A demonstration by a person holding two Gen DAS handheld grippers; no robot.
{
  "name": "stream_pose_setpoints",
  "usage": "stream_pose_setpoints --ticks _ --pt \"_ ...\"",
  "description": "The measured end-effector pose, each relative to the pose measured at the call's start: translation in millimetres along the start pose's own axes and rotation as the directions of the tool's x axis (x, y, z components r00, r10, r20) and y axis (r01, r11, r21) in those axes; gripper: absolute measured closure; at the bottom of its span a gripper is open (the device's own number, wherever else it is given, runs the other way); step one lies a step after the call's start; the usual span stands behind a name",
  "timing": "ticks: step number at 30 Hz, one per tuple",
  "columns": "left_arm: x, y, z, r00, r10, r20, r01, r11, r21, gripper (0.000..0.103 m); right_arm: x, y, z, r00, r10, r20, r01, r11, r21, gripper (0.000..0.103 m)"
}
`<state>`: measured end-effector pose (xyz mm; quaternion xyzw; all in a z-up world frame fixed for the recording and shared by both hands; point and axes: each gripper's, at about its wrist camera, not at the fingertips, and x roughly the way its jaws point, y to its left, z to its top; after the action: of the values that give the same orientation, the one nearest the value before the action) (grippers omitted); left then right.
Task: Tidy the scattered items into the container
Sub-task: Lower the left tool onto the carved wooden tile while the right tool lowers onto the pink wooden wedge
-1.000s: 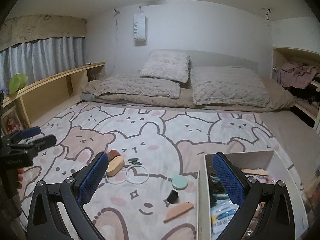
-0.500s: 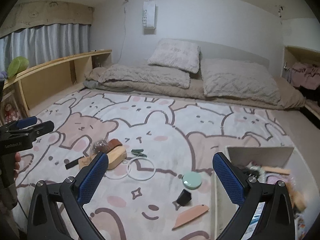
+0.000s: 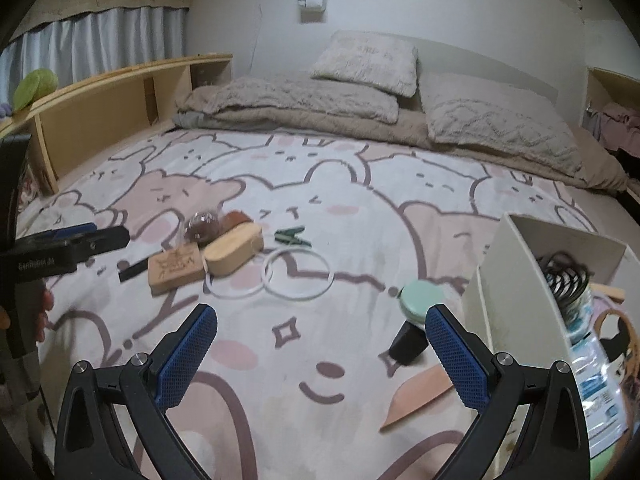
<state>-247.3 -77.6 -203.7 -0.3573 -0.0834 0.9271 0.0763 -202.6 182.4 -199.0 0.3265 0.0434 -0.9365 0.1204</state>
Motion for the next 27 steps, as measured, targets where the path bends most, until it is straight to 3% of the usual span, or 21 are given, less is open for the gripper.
stream_pose_setpoints --ticks 4,8,18,27 --pt "14.8 7.1 -2.3 0.998 -0.033 -0.045 0.032 0.999 -0.018 0.001 7.9 0.0 -11.6 1.0 -0.026 -0.015 0.027 0.999 0.026 0.0" --pt "30.9 8.8 -5.1 0.993 -0.06 -0.105 0.059 0.998 -0.012 0.01 15.3 -3.7 -20.7 0.998 -0.054 -0.036 0.056 0.997 0.06 0.0" --pt "54.1 29.7 -7.1 0.987 0.024 -0.157 -0.029 0.999 -0.03 0.01 26.0 -11.1 -39.8 0.994 -0.06 -0.088 0.071 0.991 0.118 0.0" --pt "72.6 -1.1 -3.5 0.985 -0.01 -0.17 0.032 0.992 0.123 0.01 15.6 -14.0 -57.3 0.989 -0.101 -0.105 0.118 0.979 0.165 0.0"
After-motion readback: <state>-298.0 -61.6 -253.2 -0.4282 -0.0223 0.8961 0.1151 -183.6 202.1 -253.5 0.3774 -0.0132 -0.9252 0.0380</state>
